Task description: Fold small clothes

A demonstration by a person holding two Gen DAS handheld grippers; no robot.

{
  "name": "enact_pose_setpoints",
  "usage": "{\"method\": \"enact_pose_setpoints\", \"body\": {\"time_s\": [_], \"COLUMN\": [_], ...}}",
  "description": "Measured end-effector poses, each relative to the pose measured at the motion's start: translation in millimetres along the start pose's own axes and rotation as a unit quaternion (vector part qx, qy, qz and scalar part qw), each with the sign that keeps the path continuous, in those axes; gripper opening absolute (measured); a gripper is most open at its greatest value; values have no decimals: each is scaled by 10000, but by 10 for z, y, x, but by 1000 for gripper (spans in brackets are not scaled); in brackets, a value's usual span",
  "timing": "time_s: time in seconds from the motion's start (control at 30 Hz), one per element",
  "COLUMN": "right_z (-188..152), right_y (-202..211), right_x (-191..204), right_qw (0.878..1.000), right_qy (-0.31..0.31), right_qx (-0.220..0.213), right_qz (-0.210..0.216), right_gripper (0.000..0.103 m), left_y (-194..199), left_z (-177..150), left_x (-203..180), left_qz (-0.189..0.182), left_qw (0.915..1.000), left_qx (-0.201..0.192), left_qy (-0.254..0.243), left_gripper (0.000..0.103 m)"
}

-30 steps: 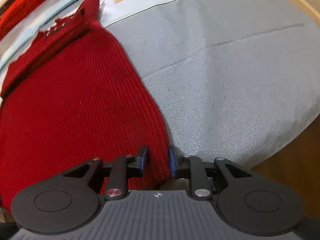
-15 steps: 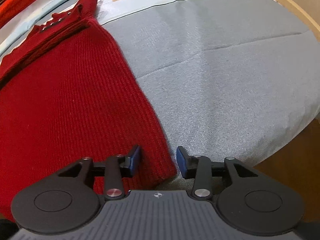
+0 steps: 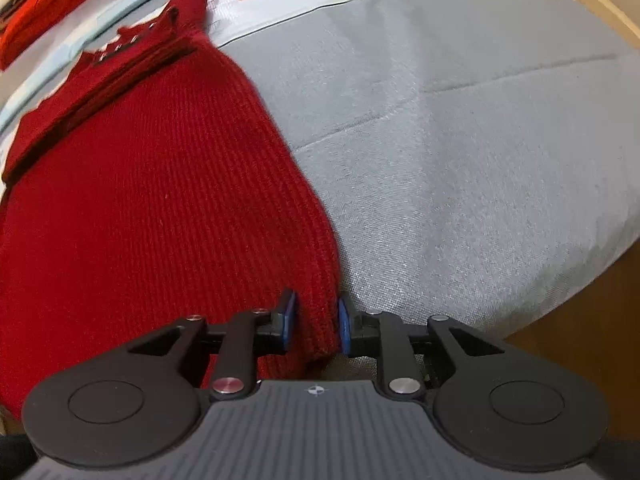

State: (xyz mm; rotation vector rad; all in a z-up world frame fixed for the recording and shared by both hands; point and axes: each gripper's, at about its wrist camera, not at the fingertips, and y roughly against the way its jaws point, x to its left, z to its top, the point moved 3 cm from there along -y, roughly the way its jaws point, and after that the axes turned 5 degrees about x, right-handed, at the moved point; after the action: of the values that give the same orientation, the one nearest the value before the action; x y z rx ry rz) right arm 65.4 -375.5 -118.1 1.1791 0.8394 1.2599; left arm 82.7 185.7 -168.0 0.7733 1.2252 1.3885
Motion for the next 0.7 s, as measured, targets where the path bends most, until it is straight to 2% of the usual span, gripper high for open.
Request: {"method": "enact_pose_setpoints", "body": {"time_s": [0.13,0.37,0.43,0.5,0.63,0.7], "right_z": [-3,31,22,2,-16,-16], "right_y": [21,196,157,50,6,12], "right_x": [12,-21,-15,-19,38,33], "right_qw": [10000,9982,9990,9999,9996,9997], "right_qy": [31,-134,-82,-27,236,192], "right_qx": [-41,-435,-349,-95,-39,-40], "right_qz": [40,382,266,22,-139,-112], "right_gripper": [17,13,16,26,26,20], "left_y": [11,132,111,64,60,86], "left_z": [-9,-29,-36,-59,-83,-88], "left_x": [-18,-40,-30,-27,-66,-62], "left_qz": [-7,-51,-79,-23,70,64], "left_qw": [10000,9996,9998,10000,9998,9998], "left_qx": [-43,-269,-186,-38,-38,-118], "left_qy": [-29,-85,-24,-50,-184,-168], "left_gripper": [12,11,12,15,15,12]}}
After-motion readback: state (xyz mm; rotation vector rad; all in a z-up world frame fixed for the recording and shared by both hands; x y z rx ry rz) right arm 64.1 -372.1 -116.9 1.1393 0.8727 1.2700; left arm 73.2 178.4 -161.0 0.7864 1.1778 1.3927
